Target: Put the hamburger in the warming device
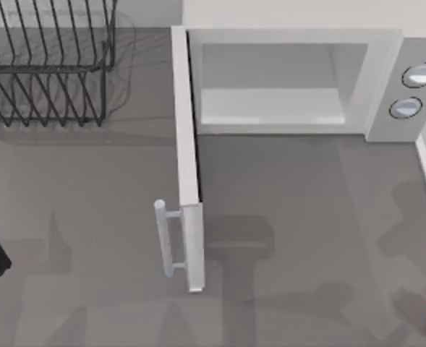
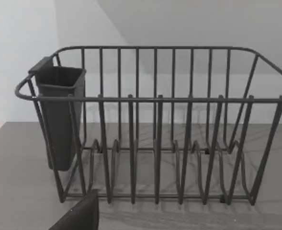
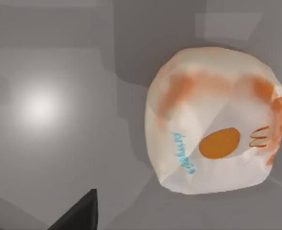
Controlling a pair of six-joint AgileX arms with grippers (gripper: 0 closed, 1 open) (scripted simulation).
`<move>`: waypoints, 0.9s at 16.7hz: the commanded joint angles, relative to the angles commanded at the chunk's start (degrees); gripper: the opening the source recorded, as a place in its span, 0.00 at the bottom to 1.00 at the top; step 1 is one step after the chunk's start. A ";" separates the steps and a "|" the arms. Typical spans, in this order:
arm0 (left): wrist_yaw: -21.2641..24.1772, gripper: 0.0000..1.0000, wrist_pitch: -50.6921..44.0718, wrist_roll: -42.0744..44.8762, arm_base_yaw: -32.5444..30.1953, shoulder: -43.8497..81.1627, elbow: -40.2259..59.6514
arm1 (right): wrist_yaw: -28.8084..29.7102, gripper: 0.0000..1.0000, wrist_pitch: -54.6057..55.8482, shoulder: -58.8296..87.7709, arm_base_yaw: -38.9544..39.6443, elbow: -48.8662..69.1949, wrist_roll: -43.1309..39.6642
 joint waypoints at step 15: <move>0.00 1.00 0.00 0.00 0.00 0.00 0.00 | -0.03 1.00 23.63 11.82 0.20 -11.80 0.39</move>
